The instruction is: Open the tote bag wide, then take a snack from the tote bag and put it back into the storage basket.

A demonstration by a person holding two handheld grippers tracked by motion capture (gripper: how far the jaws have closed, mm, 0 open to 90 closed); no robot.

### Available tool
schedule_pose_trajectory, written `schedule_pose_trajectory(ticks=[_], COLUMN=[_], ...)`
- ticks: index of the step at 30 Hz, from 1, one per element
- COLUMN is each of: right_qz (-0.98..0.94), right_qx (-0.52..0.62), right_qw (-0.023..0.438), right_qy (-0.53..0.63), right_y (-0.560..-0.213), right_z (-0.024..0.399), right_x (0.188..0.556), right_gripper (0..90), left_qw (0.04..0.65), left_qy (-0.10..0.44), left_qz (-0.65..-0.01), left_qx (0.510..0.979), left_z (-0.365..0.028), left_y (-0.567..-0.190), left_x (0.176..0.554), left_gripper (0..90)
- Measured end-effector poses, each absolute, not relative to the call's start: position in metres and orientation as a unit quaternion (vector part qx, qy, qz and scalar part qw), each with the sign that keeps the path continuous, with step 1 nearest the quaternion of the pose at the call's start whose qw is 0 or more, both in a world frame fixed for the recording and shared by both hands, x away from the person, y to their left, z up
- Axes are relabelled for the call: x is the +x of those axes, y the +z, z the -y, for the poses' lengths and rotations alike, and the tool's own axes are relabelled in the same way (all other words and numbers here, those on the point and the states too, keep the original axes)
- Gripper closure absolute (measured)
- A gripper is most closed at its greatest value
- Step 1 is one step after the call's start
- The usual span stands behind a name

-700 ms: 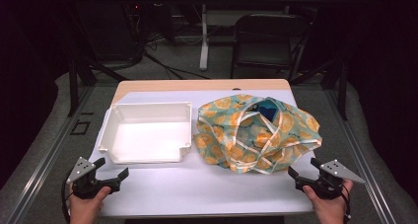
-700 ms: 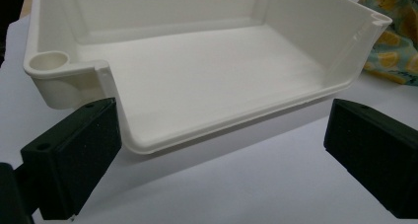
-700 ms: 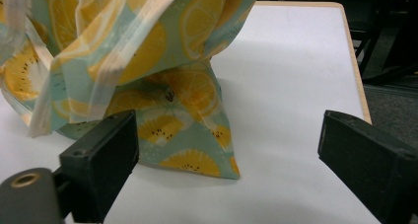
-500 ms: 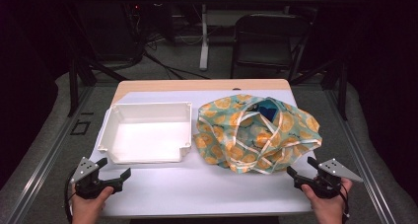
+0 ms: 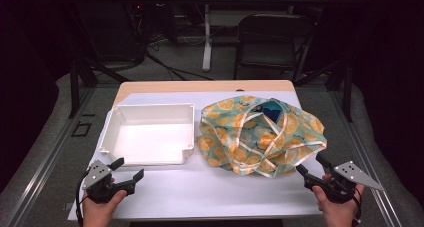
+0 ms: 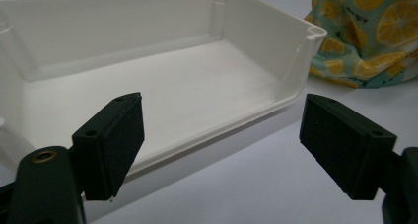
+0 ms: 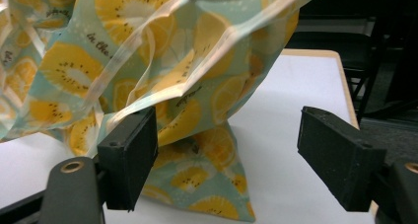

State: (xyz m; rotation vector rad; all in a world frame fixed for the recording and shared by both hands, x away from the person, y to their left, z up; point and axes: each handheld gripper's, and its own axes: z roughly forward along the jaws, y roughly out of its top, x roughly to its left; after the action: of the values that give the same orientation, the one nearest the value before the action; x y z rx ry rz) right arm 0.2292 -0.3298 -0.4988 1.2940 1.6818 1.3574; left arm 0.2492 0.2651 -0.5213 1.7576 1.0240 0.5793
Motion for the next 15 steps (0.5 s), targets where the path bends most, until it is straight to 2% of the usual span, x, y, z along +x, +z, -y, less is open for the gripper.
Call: schedule_pose_trajectory(ticks=[8,12,13,15], right_qz=[-0.642,-0.649,-0.649,-0.646], right_qx=[0.478,0.472,0.472,0.471], right_qw=[0.311,0.305,0.305,0.3], right_qy=[0.512,0.513,0.513,0.521], right_y=[-0.491,-0.488,-0.488,-0.483], right_z=[0.322,0.317,0.317,0.318], right_x=[0.235,0.236,0.236,0.234], right_gripper=[28.0,38.7,38.7,47.5], left_qw=[0.499,0.506,0.506,0.513], left_qy=[0.226,0.223,0.223,0.218], left_qz=[-0.414,-0.413,-0.413,-0.409], left_qx=[0.727,0.724,0.724,0.723], left_z=[-0.261,-0.258,-0.258,-0.251], left_y=[-0.517,-0.512,-0.512,-0.507], left_x=[0.251,0.252,0.252,0.253], left_gripper=[22.4,24.2,24.2,25.6])
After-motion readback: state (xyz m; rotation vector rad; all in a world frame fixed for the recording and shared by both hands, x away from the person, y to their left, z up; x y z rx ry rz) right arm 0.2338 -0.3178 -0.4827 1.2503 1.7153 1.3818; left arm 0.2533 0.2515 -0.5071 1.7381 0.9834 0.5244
